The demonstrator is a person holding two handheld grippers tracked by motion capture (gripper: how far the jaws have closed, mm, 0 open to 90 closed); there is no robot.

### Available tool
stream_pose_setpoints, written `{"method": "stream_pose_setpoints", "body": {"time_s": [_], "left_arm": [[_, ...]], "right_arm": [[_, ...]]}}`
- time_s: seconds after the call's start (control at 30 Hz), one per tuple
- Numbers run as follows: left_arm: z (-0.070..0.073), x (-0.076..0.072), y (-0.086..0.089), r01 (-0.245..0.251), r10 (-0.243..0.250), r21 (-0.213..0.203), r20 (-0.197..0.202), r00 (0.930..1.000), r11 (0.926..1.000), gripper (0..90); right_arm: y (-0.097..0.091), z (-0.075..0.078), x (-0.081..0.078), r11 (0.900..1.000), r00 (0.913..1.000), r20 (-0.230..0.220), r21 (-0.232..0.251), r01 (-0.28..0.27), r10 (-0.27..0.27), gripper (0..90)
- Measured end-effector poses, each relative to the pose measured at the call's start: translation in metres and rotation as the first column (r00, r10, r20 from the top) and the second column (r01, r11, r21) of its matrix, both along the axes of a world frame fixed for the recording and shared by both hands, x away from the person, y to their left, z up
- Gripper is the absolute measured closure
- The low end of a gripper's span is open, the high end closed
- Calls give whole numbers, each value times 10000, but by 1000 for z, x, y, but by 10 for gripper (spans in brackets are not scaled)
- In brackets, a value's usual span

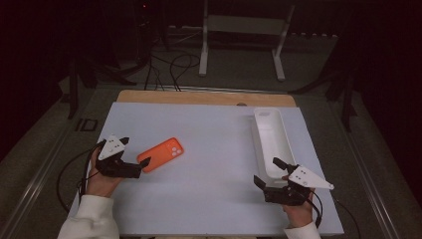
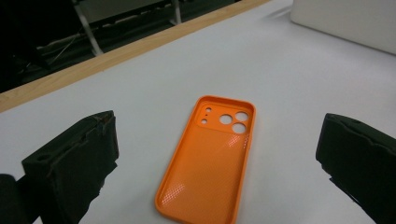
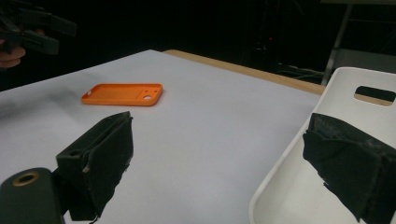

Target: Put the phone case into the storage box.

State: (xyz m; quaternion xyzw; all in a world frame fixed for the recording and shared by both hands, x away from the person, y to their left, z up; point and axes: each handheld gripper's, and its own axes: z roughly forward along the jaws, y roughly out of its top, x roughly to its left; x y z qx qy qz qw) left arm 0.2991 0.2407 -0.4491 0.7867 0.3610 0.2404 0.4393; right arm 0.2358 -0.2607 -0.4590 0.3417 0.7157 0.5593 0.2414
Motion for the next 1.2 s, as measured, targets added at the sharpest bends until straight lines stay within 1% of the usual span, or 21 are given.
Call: {"method": "stream_pose_setpoints", "body": {"time_s": [0.07,0.13,0.17,0.27,0.37,0.43,0.53,0.63,0.73,0.77,0.97,1.03,1.07,1.2], "left_arm": [[0,2,0,24,-24,104,-37,10000,9999,0],[0,2,0,24,-24,104,-37,10000,9999,0],[-1,5,-1,19,-15,265,-151,9999,9996,0],[-2,8,-2,9,0,358,-238,9997,9994,0],[-2,10,-3,37,-18,554,-338,9994,9985,0],[-3,11,-4,66,-44,578,-373,9993,9983,0],[-3,14,-6,95,-54,805,-499,9987,9967,0],[-4,16,-7,106,-48,941,-612,9981,9955,0],[-4,17,-7,106,-43,959,-651,9979,9953,0],[-5,19,-8,115,-30,1091,-770,9970,9940,0],[-7,24,-11,194,-45,1463,-1014,9948,9891,0],[-7,24,-11,194,-45,1463,-1014,9948,9891,0],[-9,25,-12,226,-50,1577,-1114,9938,9872,0],[-11,28,-14,282,-49,1835,-1262,9920,9826,0]], "right_arm": [[0,0,0,10000,10000,-9,12,-7,8,83],[0,0,0,10000,10000,-19,27,-12,12,83],[0,-1,0,10000,10000,-29,25,-25,25,83],[0,0,0,10000,10000,-13,27,-15,15,83],[-1,0,0,10000,10000,26,19,6,-6,83],[-1,1,0,10000,10000,22,35,6,-7,83],[-1,1,0,10000,10000,29,24,1,-1,83],[-1,0,0,10000,10000,32,0,-2,2,83],[-1,1,0,10000,10000,29,5,-4,4,83],[-1,0,0,10000,10000,25,4,-1,1,83],[-1,0,0,10000,10000,26,5,-7,7,83],[-1,0,0,10000,10000,22,-1,-19,19,83],[-1,0,0,10000,10000,22,-1,-19,19,83],[-1,0,0,10000,10000,-1,-12,-36,36,83]]}}
